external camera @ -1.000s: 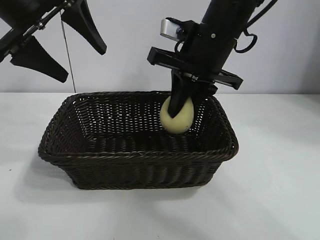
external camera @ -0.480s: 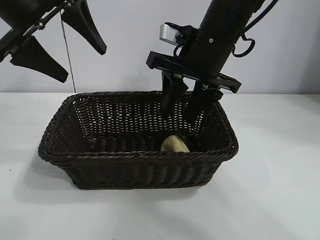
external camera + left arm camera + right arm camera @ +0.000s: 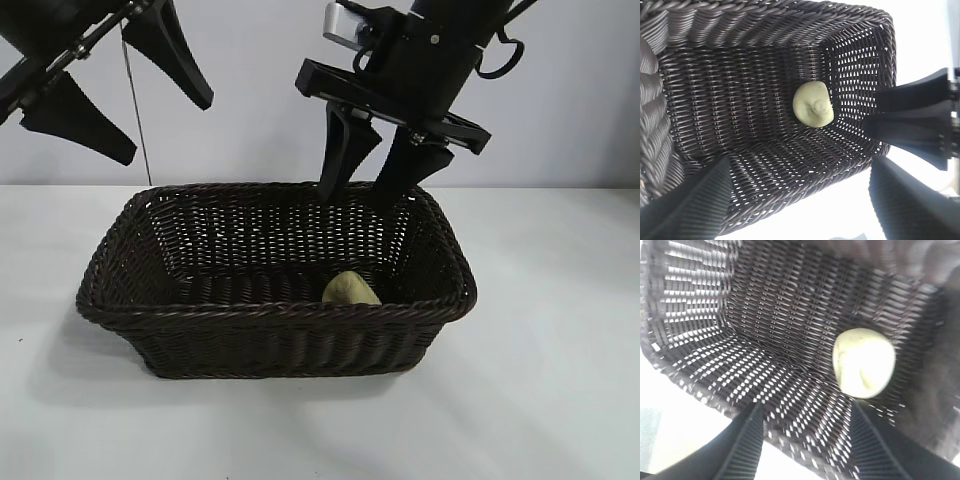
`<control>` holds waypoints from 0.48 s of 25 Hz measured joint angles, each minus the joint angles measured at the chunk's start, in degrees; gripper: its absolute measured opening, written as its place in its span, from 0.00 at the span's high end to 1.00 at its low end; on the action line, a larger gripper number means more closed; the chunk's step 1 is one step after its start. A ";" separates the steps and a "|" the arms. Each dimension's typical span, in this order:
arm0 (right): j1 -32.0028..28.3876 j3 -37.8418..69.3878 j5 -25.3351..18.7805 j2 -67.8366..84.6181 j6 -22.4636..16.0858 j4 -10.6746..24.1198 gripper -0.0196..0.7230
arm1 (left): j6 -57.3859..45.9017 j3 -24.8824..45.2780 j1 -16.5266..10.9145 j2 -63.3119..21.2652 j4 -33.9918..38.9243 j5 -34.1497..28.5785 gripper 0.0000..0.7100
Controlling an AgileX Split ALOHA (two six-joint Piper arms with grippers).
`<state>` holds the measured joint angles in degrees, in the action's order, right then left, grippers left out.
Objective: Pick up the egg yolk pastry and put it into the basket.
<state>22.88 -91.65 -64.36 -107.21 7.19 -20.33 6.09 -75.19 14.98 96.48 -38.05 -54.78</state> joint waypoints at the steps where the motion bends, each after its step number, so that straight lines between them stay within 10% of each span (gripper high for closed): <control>1: 0.00 0.00 -0.38 0.80 0.00 0.70 0.45 | 0.00 0.00 0.00 0.00 0.00 -0.07 0.22; 12: -6.43 0.00 -4.94 3.96 0.53 -0.06 0.45 | 0.00 0.00 0.00 0.00 0.00 -0.12 0.22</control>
<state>16.45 -91.65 -69.30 -103.25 7.72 -20.38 6.09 -75.19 14.98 96.48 -38.05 -54.90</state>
